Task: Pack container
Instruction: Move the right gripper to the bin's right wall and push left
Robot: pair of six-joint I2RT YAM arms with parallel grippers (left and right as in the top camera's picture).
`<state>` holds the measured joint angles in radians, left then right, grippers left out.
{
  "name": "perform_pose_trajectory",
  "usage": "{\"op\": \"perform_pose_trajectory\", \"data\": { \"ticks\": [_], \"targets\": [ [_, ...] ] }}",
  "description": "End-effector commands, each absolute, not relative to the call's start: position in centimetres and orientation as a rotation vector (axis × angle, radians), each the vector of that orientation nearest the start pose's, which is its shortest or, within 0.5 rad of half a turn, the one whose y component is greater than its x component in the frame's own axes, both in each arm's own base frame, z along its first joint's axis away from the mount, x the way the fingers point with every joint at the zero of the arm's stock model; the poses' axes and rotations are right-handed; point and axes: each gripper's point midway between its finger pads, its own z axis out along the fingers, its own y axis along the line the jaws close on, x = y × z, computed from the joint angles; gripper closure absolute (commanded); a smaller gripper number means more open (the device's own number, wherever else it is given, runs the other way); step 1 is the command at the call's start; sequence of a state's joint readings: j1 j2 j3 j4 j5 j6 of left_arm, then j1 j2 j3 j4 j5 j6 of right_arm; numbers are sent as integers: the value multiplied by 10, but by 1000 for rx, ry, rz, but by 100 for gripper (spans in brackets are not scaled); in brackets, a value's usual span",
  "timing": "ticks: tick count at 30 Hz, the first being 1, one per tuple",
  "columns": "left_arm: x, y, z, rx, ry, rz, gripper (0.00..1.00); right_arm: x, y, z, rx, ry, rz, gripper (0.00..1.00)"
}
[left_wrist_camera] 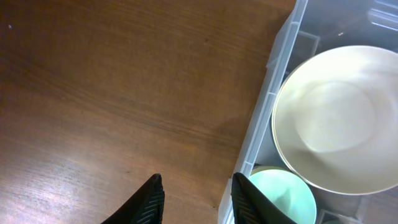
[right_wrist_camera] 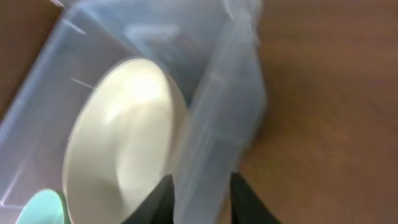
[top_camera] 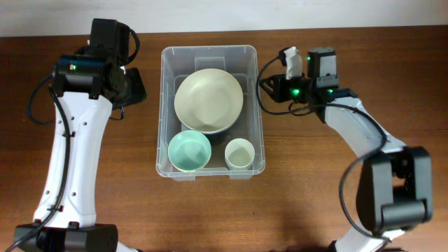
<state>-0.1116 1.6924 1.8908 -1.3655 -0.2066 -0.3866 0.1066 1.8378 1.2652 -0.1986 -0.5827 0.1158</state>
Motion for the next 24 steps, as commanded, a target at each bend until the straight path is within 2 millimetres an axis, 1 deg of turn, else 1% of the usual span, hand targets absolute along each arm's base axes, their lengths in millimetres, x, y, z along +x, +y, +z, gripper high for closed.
{"op": "perform_pose_trajectory", "data": {
  "ticks": [1,2,3,5,6,8,10,12,15,18,19,22,24],
  "targets": [
    [377,-5,266,-444,2641,125,63,465,116,154,-225,2329,564,71],
    [377,-5,266,-444,2641,125,63,457,108,155,-198,2366,514,69],
    [377,-5,266,-444,2641,124,63,452,105,155,-188,2386,498,69],
    [377,-5,266,-444,2641,124,63,434,102,154,-175,2450,495,69],
    [377,-5,267,-444,2640,124,63,421,102,152,-171,2495,499,69],
    [378,-5,267,-444,2640,124,63,398,106,147,-195,2578,508,69],
    [377,-5,267,-444,2640,124,63,372,113,139,-288,2664,510,69],
    [377,-5,267,-444,2640,124,63,354,120,133,-324,2729,520,69],
    [377,-5,266,-444,2641,124,63,335,131,127,-370,2795,532,69],
    [377,-5,266,-444,2641,124,63,328,138,126,-404,2808,537,70],
    [377,-5,266,-444,2641,124,63,328,138,126,-405,2809,531,70],
    [377,-5,266,-444,2641,125,63,333,127,124,-333,2827,430,70],
    [377,-5,266,-444,2641,125,63,334,122,128,-319,2819,385,70]
  ]
}}
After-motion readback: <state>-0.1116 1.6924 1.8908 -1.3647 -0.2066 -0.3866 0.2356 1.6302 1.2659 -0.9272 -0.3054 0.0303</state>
